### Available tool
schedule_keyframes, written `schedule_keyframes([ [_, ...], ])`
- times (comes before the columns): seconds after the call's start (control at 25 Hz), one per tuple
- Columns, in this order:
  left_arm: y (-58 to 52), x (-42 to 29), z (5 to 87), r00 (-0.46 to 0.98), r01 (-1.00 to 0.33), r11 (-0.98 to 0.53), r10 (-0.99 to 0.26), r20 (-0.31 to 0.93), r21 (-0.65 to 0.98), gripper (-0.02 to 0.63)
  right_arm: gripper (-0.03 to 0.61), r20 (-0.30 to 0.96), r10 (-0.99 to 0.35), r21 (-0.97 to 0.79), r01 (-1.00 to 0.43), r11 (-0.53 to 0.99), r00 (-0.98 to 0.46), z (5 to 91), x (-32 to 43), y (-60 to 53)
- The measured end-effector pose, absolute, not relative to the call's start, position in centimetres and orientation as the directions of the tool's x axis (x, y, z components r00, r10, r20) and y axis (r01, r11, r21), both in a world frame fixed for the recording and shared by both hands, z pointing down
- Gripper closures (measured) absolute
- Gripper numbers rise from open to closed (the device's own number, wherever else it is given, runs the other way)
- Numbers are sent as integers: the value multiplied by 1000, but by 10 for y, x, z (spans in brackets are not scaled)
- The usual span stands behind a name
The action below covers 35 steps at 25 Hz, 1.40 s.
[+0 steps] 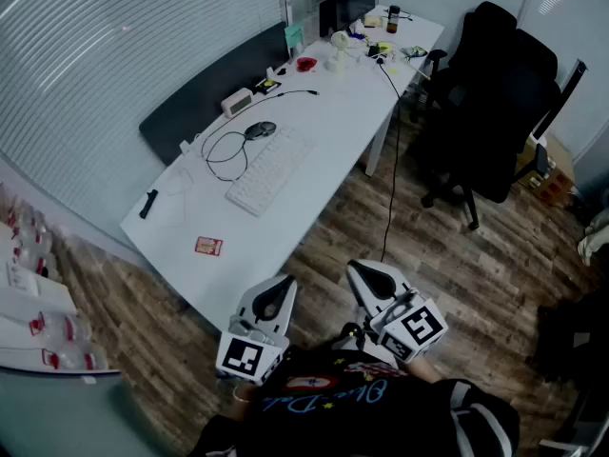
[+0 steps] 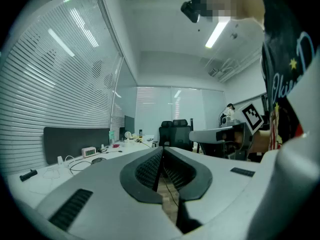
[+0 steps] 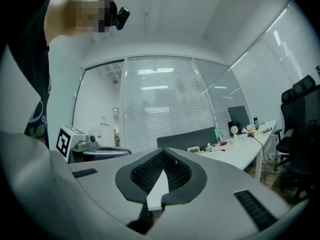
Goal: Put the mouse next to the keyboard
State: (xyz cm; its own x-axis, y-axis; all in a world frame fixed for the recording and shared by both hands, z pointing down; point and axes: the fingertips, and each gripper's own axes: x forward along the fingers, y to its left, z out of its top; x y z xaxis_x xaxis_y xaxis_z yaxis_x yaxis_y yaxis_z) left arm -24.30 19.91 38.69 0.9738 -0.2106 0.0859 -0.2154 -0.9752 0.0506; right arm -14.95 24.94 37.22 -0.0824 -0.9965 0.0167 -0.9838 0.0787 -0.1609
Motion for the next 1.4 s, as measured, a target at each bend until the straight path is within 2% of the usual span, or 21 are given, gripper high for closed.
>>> schedule_keyframes([
  [0.92, 212, -209, 390, 965, -235, -971, -230, 123, 31, 609, 575, -3, -998, -169, -984, 56, -56, 380, -100, 258],
  [1.0, 214, -205, 390, 964, -238, -971, -232, 129, 32, 609, 551, -1, -998, -170, -984, 59, -59, 382, -95, 259],
  [1.04, 214, -203, 391, 963, -240, -970, -234, 132, 30, 609, 514, -2, -998, -167, -984, 59, -60, 382, -92, 260],
  [1.4, 227, -171, 394, 959, -255, -967, -250, 134, 20, 609, 482, -14, -998, -169, -983, 70, -69, 383, -60, 273],
])
